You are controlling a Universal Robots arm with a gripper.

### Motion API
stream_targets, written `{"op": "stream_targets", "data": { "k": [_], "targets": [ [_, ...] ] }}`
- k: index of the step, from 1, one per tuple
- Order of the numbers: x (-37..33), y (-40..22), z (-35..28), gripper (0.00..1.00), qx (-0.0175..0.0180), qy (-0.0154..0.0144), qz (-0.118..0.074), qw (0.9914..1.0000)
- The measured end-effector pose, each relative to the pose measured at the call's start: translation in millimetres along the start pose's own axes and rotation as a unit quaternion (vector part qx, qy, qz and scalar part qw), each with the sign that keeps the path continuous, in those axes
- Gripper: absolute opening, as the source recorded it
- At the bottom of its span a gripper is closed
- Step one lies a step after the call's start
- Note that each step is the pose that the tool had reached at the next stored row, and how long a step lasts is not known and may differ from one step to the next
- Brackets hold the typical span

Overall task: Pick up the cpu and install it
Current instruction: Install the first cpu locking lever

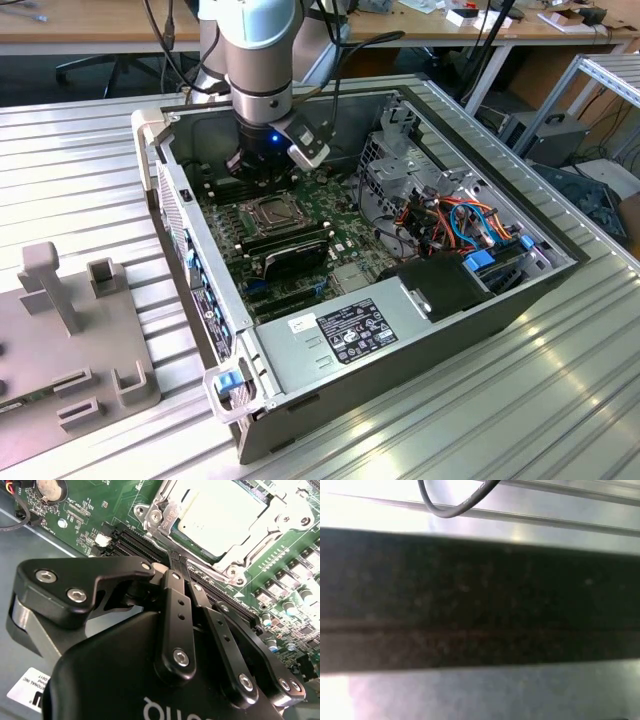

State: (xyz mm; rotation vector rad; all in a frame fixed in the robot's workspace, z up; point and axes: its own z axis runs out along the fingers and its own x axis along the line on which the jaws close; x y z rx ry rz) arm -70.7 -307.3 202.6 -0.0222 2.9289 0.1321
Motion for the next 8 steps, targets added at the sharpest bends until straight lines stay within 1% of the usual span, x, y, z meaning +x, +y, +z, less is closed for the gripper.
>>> {"op": "stream_targets", "data": {
  "k": [8],
  "targets": [
    [-2.8,-0.3,2.5,0.11,0.0,0.0001,0.0,1.0]
  ]
}}
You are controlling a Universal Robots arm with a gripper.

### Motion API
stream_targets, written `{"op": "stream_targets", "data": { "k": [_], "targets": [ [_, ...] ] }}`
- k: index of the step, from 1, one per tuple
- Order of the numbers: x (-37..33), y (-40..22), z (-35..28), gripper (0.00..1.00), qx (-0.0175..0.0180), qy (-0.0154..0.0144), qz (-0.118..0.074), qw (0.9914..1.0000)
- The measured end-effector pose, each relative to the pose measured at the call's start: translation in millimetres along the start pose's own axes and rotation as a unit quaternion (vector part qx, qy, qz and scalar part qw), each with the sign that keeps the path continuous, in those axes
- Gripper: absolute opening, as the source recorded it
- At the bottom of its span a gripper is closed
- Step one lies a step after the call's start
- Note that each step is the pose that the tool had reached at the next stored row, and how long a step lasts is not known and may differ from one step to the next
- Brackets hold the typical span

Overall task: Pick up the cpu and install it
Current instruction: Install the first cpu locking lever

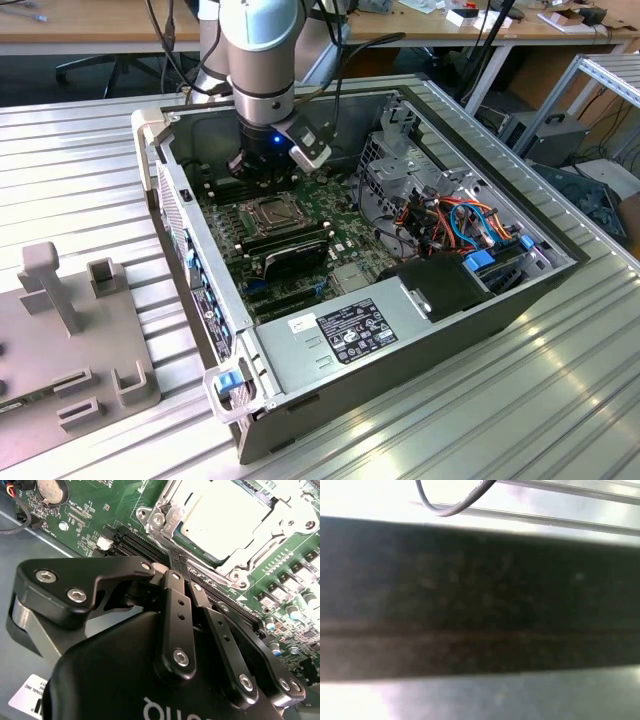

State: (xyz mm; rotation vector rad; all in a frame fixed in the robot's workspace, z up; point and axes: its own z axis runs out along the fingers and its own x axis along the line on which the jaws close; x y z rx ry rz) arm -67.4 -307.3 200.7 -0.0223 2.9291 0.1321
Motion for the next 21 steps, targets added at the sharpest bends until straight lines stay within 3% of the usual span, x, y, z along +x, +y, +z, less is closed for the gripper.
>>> {"op": "stream_targets", "data": {
  "k": [21],
  "targets": [
    [-4.0,-0.4,3.7,0.11,0.0,0.0001,0.0,1.0]
  ]
}}
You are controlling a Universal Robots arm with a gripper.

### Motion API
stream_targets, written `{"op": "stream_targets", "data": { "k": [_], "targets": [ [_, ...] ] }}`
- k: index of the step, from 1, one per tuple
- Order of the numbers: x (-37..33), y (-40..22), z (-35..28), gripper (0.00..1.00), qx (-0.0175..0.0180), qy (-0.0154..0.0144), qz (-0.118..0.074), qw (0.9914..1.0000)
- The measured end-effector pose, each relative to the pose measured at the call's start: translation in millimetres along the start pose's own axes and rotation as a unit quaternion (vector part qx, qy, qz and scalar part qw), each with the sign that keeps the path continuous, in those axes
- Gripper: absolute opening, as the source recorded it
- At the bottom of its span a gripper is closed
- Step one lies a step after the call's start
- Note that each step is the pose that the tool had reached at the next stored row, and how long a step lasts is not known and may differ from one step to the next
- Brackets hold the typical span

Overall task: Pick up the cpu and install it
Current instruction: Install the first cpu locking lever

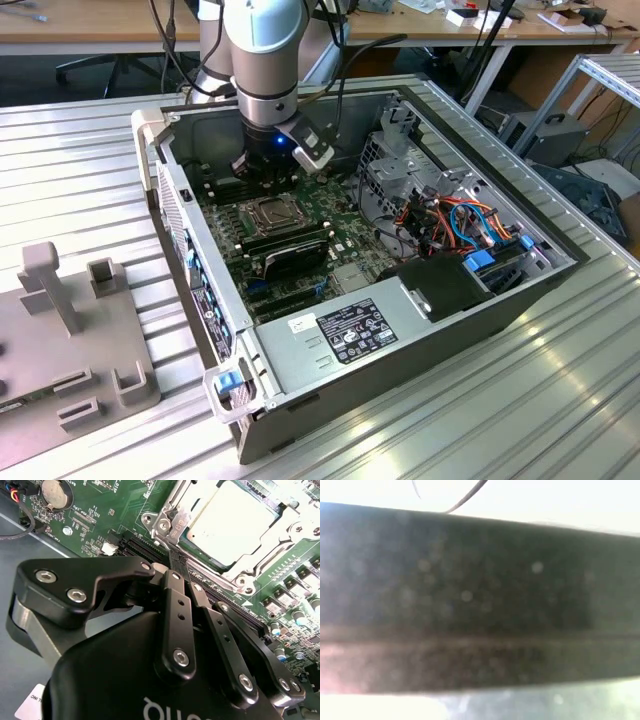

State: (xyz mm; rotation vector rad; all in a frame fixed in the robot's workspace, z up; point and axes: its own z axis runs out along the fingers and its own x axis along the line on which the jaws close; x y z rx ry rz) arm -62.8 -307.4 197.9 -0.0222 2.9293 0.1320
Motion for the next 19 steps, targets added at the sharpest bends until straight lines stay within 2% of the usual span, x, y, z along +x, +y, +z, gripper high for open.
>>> {"op": "stream_targets", "data": {
  "k": [19],
  "targets": [
    [-2.4,0.5,1.0,0.11,-0.0001,0.0,0.0,1.0]
  ]
}}
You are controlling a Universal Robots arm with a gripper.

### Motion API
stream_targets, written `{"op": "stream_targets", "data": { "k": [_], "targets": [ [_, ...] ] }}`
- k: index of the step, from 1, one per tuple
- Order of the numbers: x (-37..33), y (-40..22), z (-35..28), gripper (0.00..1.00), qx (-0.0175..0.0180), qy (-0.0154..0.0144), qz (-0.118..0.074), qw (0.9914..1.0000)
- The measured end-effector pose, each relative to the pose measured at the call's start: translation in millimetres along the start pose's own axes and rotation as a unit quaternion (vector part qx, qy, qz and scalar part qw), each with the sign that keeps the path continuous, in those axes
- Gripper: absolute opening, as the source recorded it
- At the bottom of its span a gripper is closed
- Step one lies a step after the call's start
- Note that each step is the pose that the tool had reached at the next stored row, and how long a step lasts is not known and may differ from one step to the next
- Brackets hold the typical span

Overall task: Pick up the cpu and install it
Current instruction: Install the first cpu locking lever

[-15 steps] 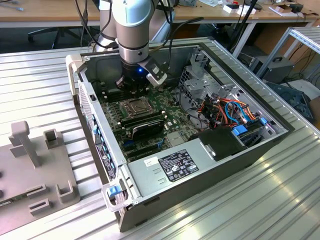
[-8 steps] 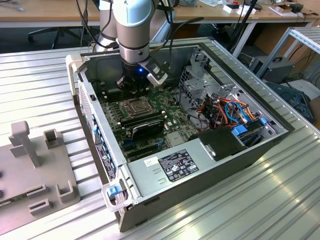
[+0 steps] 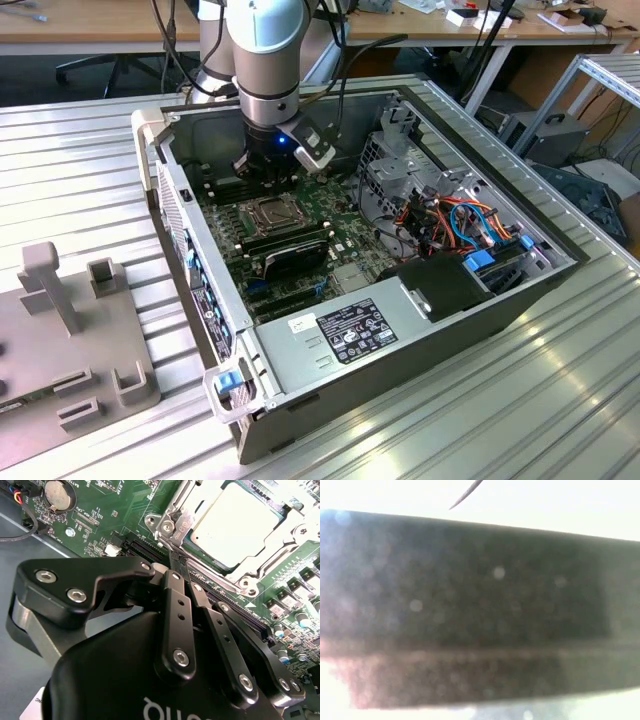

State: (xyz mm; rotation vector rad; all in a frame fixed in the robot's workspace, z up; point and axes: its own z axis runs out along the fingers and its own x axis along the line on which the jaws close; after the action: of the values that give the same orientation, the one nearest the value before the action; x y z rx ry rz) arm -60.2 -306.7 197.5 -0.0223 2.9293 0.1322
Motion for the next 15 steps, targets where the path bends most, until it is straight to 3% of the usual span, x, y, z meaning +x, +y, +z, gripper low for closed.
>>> {"op": "stream_targets", "data": {
  "k": [12,15],
  "targets": [
    [-0.3,0.2,-1.7,0.11,-0.0003,0.0001,0.0,1.0],
    [-0.3,-0.1,-1.6,0.11,-0.0042,0.0002,0.001,0.99999]
  ]
}}
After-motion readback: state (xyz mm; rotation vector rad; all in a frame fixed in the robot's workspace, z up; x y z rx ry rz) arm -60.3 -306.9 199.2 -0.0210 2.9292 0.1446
